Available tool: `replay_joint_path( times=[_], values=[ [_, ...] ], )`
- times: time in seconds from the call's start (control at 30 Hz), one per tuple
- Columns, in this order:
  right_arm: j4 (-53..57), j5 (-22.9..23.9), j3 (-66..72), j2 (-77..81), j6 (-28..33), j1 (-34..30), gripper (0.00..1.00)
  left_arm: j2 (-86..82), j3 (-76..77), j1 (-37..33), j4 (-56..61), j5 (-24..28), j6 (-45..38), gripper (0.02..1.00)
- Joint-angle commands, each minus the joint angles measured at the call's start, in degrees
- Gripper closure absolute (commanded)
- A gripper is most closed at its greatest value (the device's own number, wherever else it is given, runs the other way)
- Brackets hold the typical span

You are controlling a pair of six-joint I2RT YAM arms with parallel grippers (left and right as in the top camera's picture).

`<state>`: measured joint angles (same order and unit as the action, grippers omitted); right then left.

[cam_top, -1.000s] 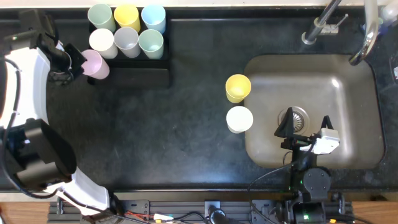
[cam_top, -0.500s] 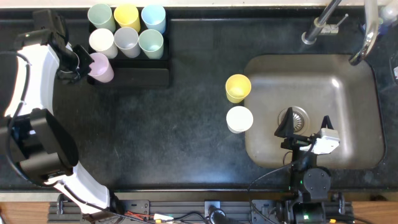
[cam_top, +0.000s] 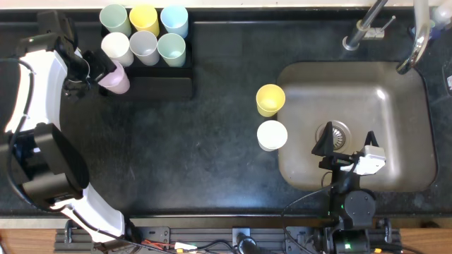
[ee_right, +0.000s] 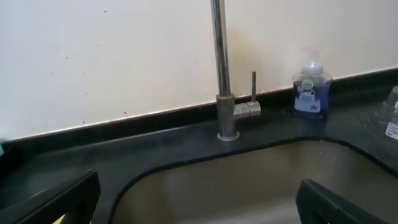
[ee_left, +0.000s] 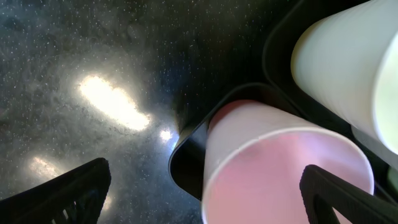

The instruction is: Store Cups

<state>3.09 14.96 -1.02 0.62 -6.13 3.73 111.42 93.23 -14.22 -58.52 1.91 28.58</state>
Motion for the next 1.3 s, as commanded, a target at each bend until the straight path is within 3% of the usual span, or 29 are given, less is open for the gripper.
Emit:
replay_joint_path(
  times=[0.03, 0.13, 0.23, 0.37, 0.43, 0.53, 0.83, 1.3],
  values=[
    [-0.2, -0.1, 0.8, -0.4, 0.2, -0.3, 0.005, -7.1, -0.3, 0.6, -0.1, 2.8, 0.0, 0.018],
    [-0.2, -0.1, 0.8, -0.4, 0.1, -0.3, 0.003, -13.8, 0.3, 6.0, -0.3, 4.6, -0.4, 0.018],
    [-0.2, -0.1, 0.8, -0.4, 0.1, -0.3, 0.005, -16.1, 1.9, 20.2, -0.2, 1.0, -2.6, 0.02],
    [-0.2, -0.1, 0.8, -0.4, 0.1, -0.3, 0.007, -14.4, 2.1, 37.1, 2.6, -5.9, 2.4, 0.018],
    [-0.2, -0.1, 0.8, -0.4, 0.1, -0.3, 0.005, -11.3, 2.1, 47.5, 5.4, -6.8, 5.7, 0.018],
    [-0.2, -0.1, 0.8, -0.4, 0.1, -0.3, 0.003, -6.7, 2.1, 55.7, 7.0, -6.0, 8.7, 0.018],
    [-0.2, -0.1, 0.8, -0.4, 0.2, -0.3, 0.003, 0.0, 2.1, 58.3, 7.9, -0.9, 10.8, 0.018],
    [-0.2, -0.1, 0.8, -0.4, 0.1, -0.3, 0.005, 4.4, 2.1, 57.7, 9.9, -1.8, 12.0, 0.018]
  ],
)
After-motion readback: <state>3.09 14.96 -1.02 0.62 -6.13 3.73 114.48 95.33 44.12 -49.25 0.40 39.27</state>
